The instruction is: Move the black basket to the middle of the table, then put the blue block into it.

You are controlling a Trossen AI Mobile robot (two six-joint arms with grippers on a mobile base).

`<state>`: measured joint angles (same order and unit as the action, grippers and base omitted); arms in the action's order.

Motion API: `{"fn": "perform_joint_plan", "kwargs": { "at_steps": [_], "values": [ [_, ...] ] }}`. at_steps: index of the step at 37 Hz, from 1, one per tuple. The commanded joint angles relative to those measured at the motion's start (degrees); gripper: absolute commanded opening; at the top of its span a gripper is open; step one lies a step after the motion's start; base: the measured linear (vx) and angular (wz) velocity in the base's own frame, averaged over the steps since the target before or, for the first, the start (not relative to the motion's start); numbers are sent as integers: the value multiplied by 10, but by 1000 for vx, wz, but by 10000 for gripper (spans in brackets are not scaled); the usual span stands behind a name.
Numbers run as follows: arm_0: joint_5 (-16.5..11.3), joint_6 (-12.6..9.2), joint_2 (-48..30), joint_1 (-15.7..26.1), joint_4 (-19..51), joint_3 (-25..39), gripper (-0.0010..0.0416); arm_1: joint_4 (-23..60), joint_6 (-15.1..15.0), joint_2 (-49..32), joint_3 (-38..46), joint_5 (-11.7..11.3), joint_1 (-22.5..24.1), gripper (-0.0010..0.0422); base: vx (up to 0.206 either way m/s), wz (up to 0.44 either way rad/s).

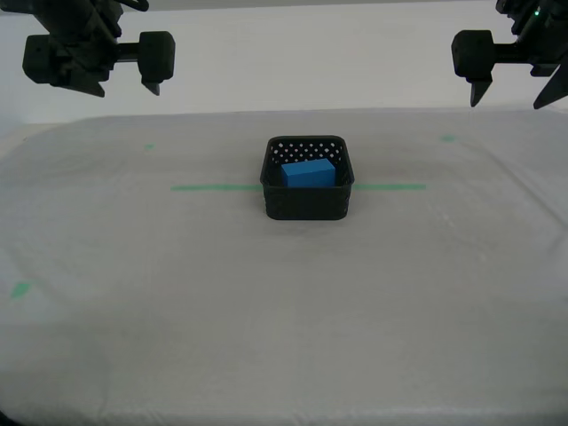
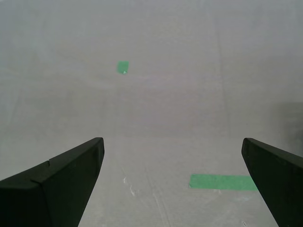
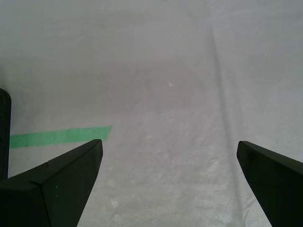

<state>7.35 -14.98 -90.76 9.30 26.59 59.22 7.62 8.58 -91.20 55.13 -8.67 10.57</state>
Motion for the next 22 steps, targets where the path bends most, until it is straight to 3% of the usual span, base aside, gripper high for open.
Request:
{"fn": "perform_joint_plan", "kwargs": {
  "at_steps": [1, 22],
  "values": [
    [0, 0, 0, 1, 0, 0, 399, 0, -2, 0, 0, 1, 0, 400, 0, 0],
    [0, 0, 0, 1, 0, 0, 399, 0, -2, 0, 0, 1, 0, 400, 0, 0]
  ]
}}
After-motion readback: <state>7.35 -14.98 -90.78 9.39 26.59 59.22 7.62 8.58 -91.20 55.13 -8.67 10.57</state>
